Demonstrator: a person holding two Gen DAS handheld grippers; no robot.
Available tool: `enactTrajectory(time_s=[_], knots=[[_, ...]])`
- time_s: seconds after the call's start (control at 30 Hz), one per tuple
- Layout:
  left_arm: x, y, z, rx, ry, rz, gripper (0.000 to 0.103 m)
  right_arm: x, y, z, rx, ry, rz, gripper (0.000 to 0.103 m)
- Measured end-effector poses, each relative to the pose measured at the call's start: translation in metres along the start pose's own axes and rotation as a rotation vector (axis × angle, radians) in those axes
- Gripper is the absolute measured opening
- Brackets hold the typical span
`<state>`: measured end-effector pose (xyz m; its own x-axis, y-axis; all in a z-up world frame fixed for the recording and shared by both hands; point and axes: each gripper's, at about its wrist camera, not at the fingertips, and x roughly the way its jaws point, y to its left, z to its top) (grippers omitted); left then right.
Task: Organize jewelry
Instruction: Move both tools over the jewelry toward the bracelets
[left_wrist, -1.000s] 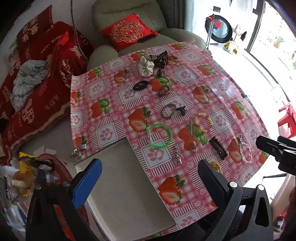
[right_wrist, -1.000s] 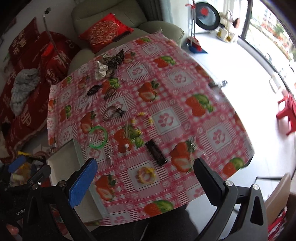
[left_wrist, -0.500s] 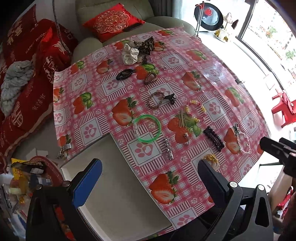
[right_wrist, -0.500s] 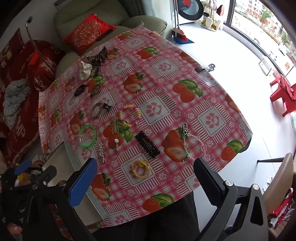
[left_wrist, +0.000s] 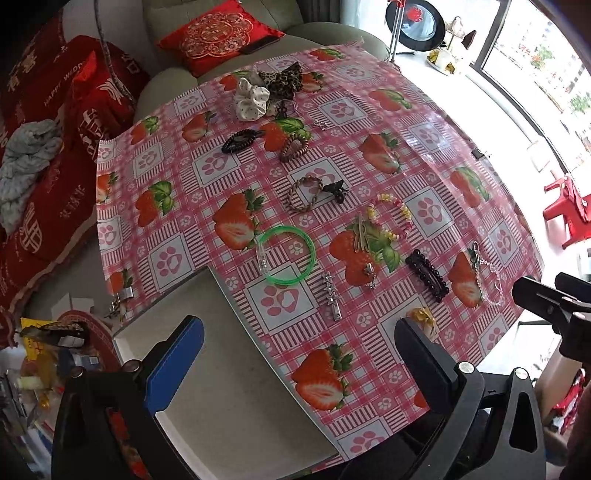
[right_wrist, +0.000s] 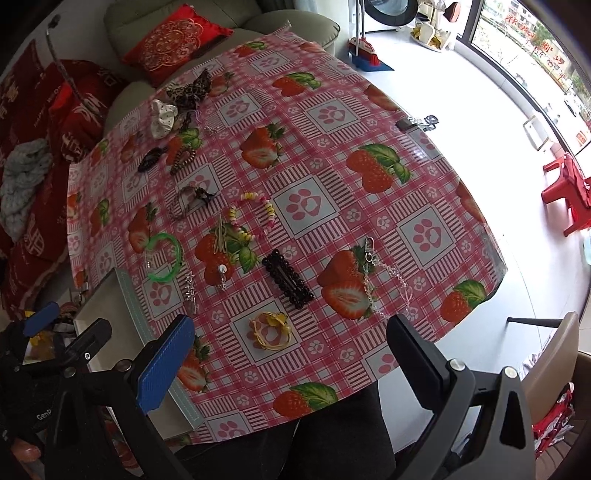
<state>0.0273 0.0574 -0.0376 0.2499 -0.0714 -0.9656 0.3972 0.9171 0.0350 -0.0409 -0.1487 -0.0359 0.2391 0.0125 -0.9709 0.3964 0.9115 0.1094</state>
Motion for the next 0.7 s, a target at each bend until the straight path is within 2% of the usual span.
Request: enactTrajectory(time_s=[0.7], knots=[[0.0066,0.0073,0.0046,-0.005,0.005,0.005,0.103,0.0028,0.0067,0.0057,-0.003,0.006,-0.002,0.103]])
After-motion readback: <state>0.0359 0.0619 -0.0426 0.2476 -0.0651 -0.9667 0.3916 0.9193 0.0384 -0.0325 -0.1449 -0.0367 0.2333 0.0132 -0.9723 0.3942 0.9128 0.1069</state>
